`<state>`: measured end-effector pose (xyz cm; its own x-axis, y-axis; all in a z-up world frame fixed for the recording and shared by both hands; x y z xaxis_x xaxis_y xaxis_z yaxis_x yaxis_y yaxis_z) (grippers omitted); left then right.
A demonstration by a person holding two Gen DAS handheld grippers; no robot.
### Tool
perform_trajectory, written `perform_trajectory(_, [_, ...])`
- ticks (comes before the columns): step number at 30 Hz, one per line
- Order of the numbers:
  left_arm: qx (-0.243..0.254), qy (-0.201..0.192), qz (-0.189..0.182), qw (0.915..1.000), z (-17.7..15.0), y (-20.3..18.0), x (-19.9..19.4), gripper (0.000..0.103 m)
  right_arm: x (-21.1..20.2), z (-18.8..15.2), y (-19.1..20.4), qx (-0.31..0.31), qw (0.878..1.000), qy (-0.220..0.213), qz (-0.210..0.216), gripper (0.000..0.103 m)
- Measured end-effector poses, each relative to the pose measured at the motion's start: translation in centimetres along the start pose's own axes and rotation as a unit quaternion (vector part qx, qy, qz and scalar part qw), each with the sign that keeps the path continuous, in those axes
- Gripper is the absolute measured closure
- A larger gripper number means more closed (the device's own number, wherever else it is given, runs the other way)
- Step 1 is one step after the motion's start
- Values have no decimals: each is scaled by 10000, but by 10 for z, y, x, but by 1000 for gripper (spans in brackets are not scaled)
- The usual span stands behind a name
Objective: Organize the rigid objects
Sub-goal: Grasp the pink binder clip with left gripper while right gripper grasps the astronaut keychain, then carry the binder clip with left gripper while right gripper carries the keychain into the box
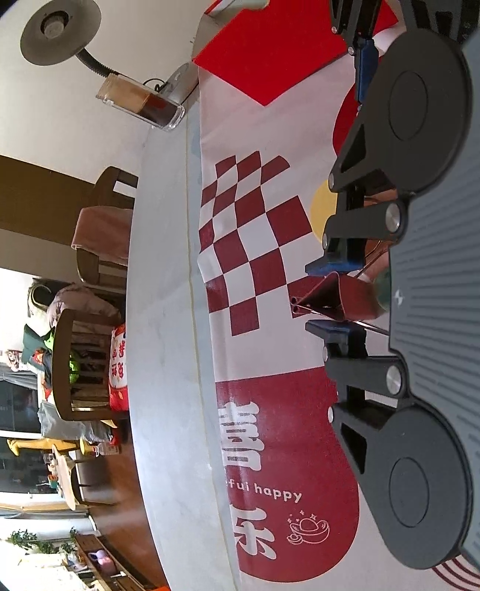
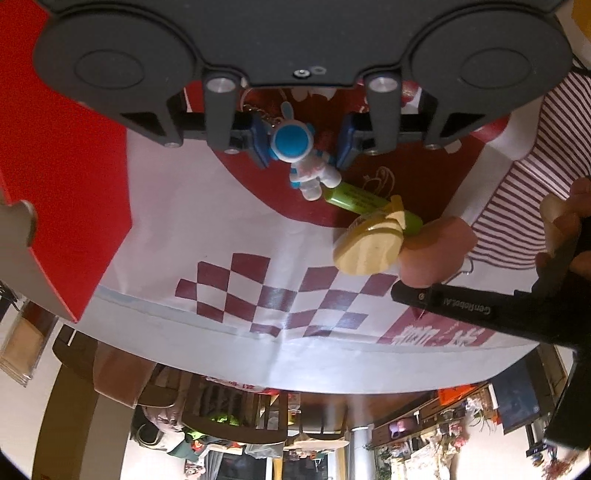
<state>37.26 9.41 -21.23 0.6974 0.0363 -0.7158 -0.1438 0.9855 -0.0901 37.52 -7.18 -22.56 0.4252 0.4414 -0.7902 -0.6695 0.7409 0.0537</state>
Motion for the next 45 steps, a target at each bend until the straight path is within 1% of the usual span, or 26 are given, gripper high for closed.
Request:
perform_trajectory(5, [-153, -1, -33, 9999, 2, 11, -11, 80, -13, 3, -1, 124, 9999, -46, -107, 66])
perform_trajectory(14, [-509, -95, -129, 9986, 0, 33, -49, 80, -57, 6, -2, 441, 9988, -222, 3, 66])
perform_trajectory(21, [-611, -172, -266, 9976, -2, 29, -83, 80, -96, 9, -5, 617, 9974, -368, 9, 66])
perform_trajectory(25, [-561, -207, -430, 9973, 2, 16, -100, 80, -118, 11, -11, 678, 9967, -444, -35, 66])
perform_trajectory(33, [-192, -385, -690, 9967, 13, -28, -131, 80, -153, 18, -30, 685, 9954, -633, -222, 66])
perform_trajectory(40, [-12, -666, -941, 9933, 35, -71, -154, 80, -179, 28, -62, 664, 9934, -862, -355, 66])
perform_trajectory(45, [95, -771, -1069, 9912, 51, -107, -157, 80, -188, 32, -91, 669, 9924, -936, -443, 66])
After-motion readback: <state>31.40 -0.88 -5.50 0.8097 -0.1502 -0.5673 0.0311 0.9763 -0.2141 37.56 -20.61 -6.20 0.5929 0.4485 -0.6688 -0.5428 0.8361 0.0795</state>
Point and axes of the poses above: each gripper's, at about its wrist camera, not at the fingertips, and x roughly the way its jaws point, y to its left, z to its top, the point moved 10 cm from there along x, roughly the way its jaws point, and after that the axes turned 6 degrees about x, right-handed, at the moved point
